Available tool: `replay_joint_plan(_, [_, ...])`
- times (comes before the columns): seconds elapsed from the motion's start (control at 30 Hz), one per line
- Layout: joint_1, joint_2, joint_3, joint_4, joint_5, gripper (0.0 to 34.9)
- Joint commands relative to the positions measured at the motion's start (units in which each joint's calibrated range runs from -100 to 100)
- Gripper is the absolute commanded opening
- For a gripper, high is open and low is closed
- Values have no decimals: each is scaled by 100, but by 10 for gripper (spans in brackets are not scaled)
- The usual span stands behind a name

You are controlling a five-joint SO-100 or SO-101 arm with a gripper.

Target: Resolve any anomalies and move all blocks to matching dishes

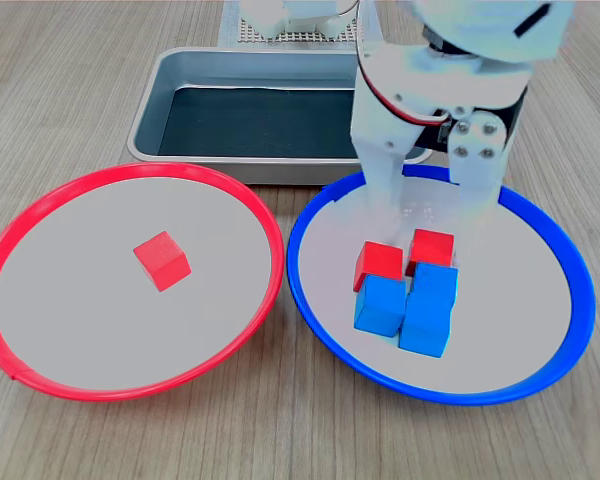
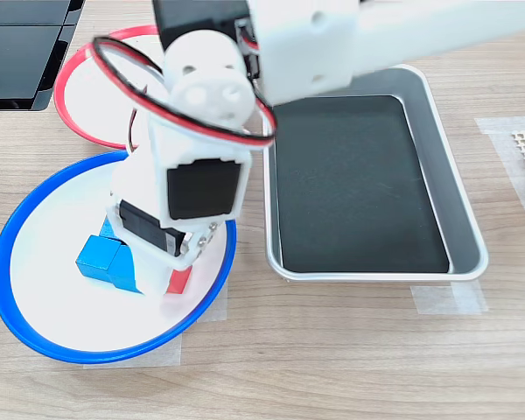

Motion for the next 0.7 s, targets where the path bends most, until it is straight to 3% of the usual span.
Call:
replay_joint_plan(0.0, [-57, 14, -314, -59, 93, 153])
replay_joint_plan(0.1, [-57, 74, -378, -68, 122, 104])
replay_joint_plan(0.2, [-48, 125, -460, -43, 142, 3])
replay_joint_plan(0.67, [536, -856, -1170, 651, -317, 2])
